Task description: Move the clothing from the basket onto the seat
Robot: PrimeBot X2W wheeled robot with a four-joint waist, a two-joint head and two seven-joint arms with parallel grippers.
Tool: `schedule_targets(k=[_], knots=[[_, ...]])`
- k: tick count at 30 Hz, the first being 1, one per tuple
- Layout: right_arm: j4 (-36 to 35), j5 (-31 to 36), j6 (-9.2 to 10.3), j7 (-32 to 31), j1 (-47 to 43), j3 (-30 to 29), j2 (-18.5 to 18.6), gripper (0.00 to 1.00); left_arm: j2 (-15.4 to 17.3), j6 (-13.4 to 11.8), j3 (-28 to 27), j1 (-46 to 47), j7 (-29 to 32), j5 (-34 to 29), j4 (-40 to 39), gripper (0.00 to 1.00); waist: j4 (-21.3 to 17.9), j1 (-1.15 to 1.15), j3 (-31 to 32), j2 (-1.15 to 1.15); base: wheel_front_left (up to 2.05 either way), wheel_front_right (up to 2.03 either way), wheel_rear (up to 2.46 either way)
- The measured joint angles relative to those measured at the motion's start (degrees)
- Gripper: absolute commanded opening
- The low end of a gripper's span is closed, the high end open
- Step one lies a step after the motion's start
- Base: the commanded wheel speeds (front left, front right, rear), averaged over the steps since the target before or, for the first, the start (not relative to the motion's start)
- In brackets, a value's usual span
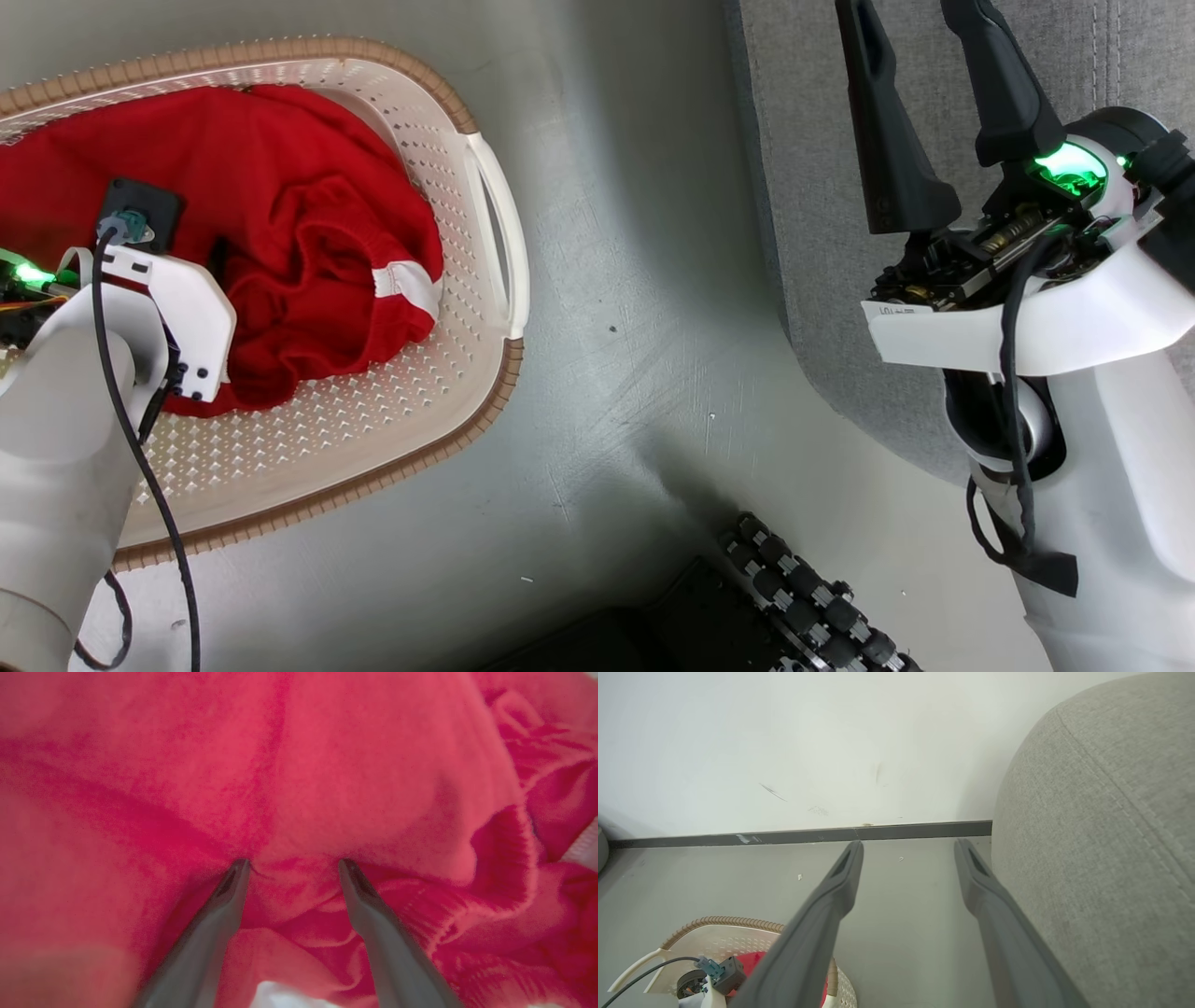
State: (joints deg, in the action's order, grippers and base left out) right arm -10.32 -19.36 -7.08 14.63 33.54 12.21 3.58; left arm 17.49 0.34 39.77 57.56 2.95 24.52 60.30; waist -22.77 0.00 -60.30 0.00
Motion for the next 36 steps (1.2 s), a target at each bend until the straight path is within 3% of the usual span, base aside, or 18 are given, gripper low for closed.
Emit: schedule_targets(k=[5, 6, 7, 8, 27, 36], knots=[[0.4, 0.0, 0.00, 0.0, 1.1, -0.2, -0.1, 1.00, -1.1, -0.2, 0.2, 0.8, 0.2, -0.2, 0.9, 1.00, -0.3, 0.00, 0.0, 0.00, 0.00, 0.00, 0.00], [0.5, 0.0, 0.00, 0.0, 1.0, -0.2, -0.1, 1.00, -1.2, -0.3, 0.3, 0.9, 0.3, -0.2, 1.0, 0.49, -0.3, 0.00, 0.0, 0.00, 0.00, 0.00, 0.00], [0.7, 0.0, 0.00, 0.0, 1.0, -0.2, -0.1, 1.00, -1.3, -0.3, 0.4, 1.0, 0.3, -0.4, 1.1, 0.11, -0.3, 0.00, 0.1, 0.00, 0.00, 0.00, 0.00], [0.8, 0.0, 0.00, 0.0, 1.0, -0.2, -0.1, 1.00, -1.3, -0.3, 0.4, 1.1, 0.3, -0.4, 1.3, 0.00, -0.3, 0.00, 0.2, 0.00, 0.00, 0.00, 0.00], [1.4, 0.5, 0.00, 0.0, 1.1, -0.7, -0.2, 1.00, -3.7, 0.4, 0.9, 1.3, -1.4, -0.3, 3.0, 0.00, 0.4, 0.00, 2.4, 0.00, 0.00, 0.00, 0.00], [1.6, 0.6, 0.00, 0.0, 2.2, -1.5, -0.3, 1.00, -4.9, 2.2, 0.8, 0.6, -3.9, 0.2, 3.0, 0.00, 1.2, 0.00, 4.5, 0.00, 0.00, 0.00, 0.00]])
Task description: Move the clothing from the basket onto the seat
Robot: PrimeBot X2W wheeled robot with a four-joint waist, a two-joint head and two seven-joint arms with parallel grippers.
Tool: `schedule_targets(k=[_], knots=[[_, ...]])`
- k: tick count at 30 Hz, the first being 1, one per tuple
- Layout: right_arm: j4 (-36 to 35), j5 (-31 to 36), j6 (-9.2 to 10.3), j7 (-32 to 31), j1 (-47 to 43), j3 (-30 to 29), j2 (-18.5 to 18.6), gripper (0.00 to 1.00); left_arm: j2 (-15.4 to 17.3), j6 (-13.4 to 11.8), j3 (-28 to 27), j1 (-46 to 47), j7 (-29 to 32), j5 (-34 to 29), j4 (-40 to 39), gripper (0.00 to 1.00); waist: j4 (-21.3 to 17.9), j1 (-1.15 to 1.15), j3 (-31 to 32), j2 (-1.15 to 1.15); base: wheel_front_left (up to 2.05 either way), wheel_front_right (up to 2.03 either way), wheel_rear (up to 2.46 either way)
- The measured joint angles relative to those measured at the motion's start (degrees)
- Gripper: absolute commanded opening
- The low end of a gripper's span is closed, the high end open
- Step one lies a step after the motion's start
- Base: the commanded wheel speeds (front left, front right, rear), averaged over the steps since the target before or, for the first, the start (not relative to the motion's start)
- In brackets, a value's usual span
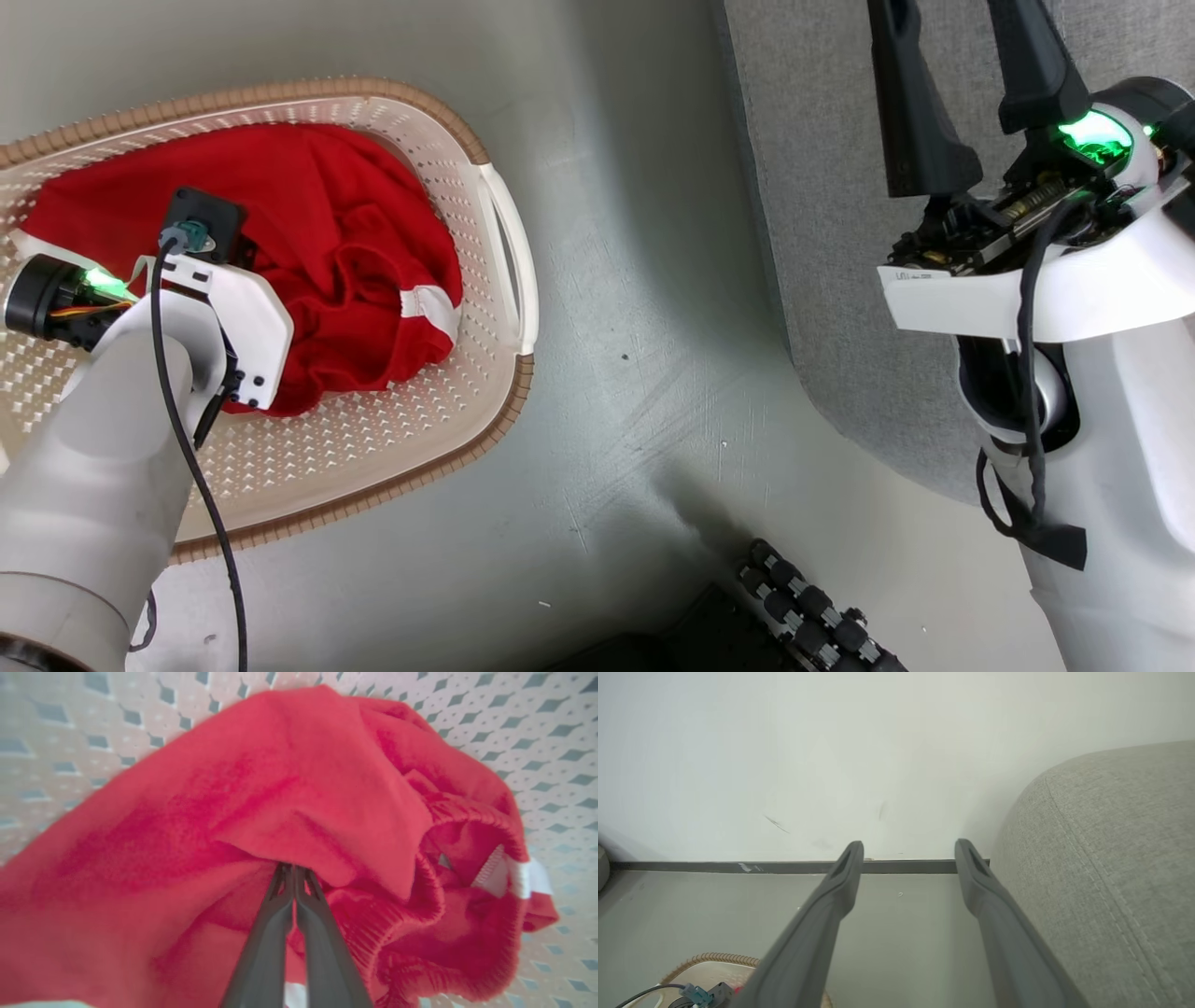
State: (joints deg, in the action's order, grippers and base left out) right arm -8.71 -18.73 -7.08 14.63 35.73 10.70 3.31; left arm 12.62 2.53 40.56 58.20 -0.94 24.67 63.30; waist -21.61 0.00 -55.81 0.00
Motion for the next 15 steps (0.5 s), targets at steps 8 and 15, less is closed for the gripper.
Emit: schedule_targets(k=[8, 15], knots=[[0.1, 0.2, 0.00, 0.0, 0.1, -0.5, 0.0, 1.00, -0.8, 1.2, 0.4, -0.9, -4.0, 0.0, -0.3, 0.00, 0.9, 0.00, 2.3, 0.00, 0.00, 0.00, 0.00], [0.2, 0.4, 0.00, 0.0, 0.1, -1.2, 0.0, 1.00, -1.8, 2.6, 0.8, -2.7, -8.2, 0.2, -1.2, 0.00, 1.9, 0.00, 4.7, 0.00, 0.00, 0.00, 0.00]])
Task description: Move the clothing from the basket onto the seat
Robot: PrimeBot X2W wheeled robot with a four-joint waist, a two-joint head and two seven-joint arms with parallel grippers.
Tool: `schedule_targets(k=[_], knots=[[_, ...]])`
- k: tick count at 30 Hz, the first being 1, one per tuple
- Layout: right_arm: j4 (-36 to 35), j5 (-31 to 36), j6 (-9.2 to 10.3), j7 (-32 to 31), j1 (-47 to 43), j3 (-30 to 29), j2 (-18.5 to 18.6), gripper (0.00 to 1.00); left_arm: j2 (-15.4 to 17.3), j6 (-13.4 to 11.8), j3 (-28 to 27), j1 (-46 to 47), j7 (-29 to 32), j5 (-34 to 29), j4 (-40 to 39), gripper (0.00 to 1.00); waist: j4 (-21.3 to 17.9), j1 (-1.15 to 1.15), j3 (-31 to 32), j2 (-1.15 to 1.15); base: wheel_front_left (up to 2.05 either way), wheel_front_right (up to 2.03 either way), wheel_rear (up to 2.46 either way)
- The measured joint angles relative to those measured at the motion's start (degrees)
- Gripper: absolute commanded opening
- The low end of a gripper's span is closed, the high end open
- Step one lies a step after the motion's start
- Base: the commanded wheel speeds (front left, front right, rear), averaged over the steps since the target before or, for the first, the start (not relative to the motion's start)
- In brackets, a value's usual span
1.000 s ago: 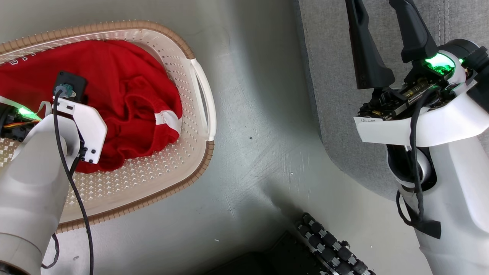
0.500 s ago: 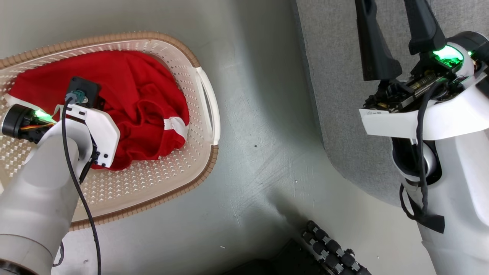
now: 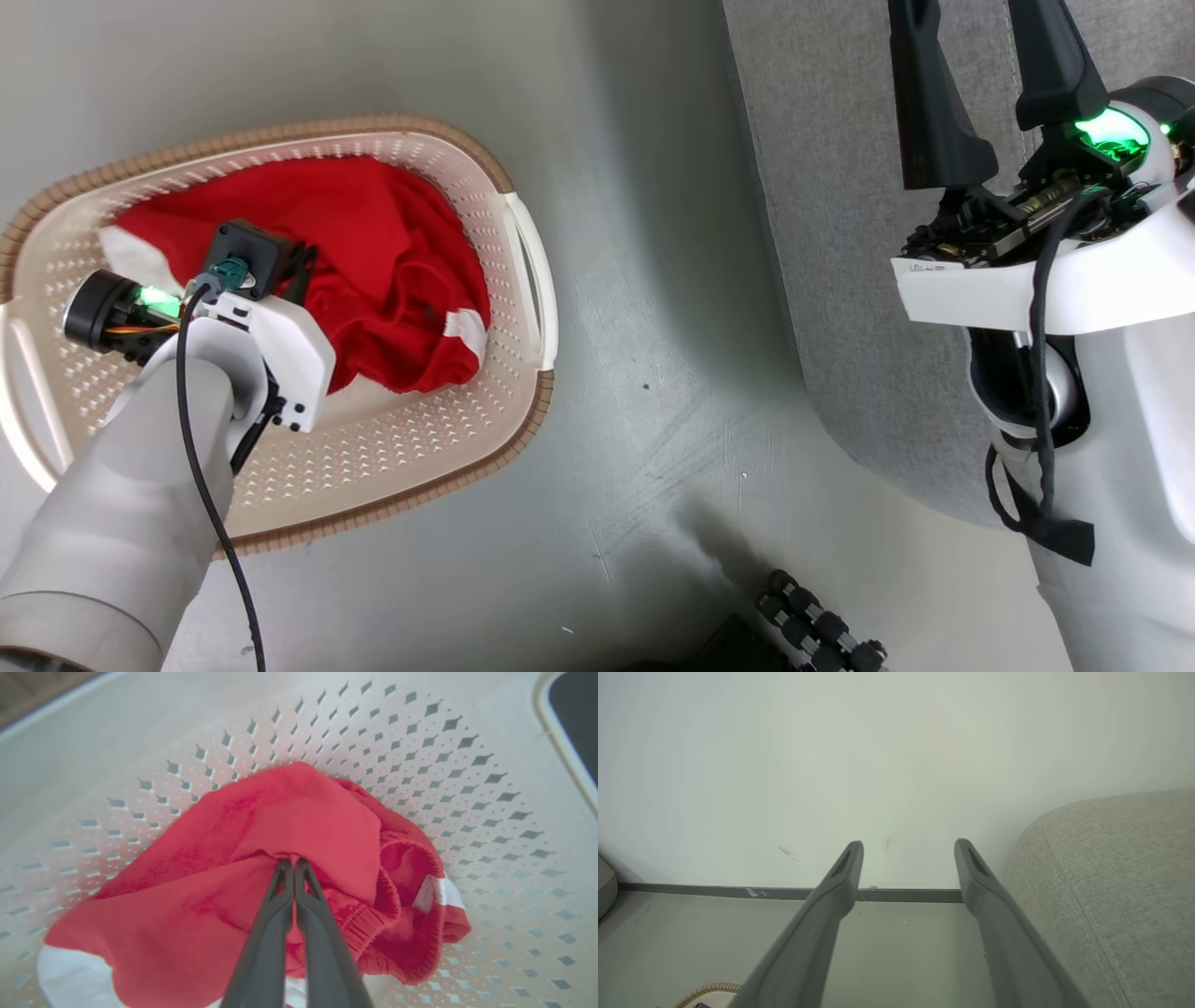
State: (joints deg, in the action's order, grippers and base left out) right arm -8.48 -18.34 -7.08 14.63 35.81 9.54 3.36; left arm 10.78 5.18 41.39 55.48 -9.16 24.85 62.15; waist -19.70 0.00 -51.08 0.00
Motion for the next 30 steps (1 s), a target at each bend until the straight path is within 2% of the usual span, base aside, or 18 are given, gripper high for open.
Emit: schedule_targets(k=[9, 25, 30], knots=[[0.4, 0.4, 0.00, 0.0, 0.7, -0.9, 1.3, 1.00, -2.2, 1.1, 0.3, -1.0, -4.1, 0.4, -2.3, 0.00, 1.8, 0.00, 3.8, 0.00, 0.00, 0.00, 0.00], [2.4, 0.7, 0.01, 0.0, -0.8, -2.3, 4.3, 1.00, -4.9, 1.8, -0.5, -5.7, -5.1, 3.3, -8.0, 0.00, 5.8, 0.00, 12.2, 0.00, 0.00, 0.00, 0.00], [3.3, 0.7, 0.01, 0.0, -2.2, -2.9, 4.9, 1.00, -5.1, 1.9, -1.8, -6.4, -5.1, 3.3, -13.2, 0.00, 7.1, 0.00, 15.0, 0.00, 0.00, 0.00, 0.00]])
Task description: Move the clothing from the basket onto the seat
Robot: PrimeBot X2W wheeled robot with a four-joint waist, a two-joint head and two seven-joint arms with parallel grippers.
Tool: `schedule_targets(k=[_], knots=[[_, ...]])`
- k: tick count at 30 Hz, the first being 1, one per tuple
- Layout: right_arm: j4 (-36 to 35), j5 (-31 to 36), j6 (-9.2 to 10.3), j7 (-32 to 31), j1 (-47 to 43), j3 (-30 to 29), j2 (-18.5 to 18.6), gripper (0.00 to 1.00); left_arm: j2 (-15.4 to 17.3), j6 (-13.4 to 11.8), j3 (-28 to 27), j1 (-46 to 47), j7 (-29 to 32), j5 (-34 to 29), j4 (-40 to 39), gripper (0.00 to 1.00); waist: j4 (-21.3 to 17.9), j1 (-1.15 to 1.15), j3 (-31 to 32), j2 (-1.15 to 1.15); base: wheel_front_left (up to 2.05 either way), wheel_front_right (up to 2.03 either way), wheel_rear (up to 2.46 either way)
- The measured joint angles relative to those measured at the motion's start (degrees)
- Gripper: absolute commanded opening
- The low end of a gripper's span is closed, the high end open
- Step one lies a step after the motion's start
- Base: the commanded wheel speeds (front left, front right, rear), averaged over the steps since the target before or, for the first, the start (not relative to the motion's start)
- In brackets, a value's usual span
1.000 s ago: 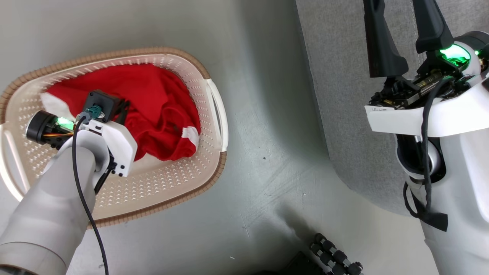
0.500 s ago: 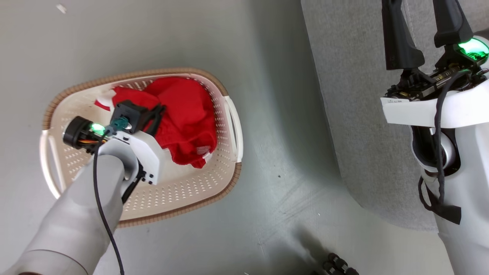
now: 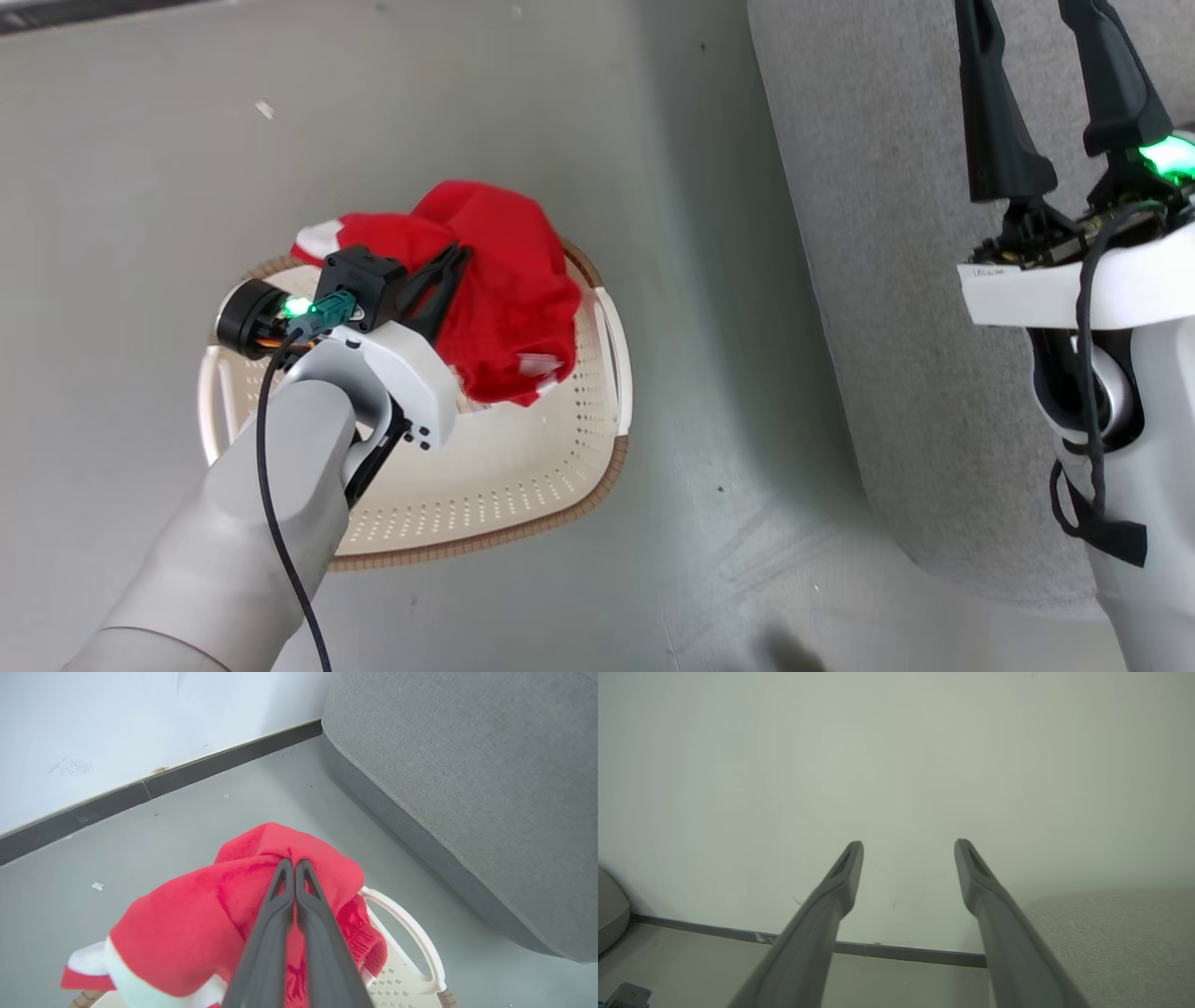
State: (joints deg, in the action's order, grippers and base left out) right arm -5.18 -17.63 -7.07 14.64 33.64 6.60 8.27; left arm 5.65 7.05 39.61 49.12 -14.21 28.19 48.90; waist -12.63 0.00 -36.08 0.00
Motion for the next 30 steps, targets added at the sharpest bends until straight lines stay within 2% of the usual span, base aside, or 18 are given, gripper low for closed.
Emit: schedule_targets(k=[16, 30], knots=[[2.1, -0.1, 0.00, 0.0, -5.7, -0.7, 2.2, 1.00, -0.2, 0.0, -4.4, -5.1, 0.0, 0.0, -13.0, 0.00, 3.7, 0.00, 10.1, 0.00, 0.00, 0.00, 0.00], [3.8, -0.7, 0.00, 0.0, -10.7, 1.8, 3.2, 1.00, 0.3, 0.0, -5.3, -6.8, 0.0, -0.1, -17.3, 0.00, 6.1, 0.00, 17.7, 0.00, 0.00, 0.00, 0.00]])
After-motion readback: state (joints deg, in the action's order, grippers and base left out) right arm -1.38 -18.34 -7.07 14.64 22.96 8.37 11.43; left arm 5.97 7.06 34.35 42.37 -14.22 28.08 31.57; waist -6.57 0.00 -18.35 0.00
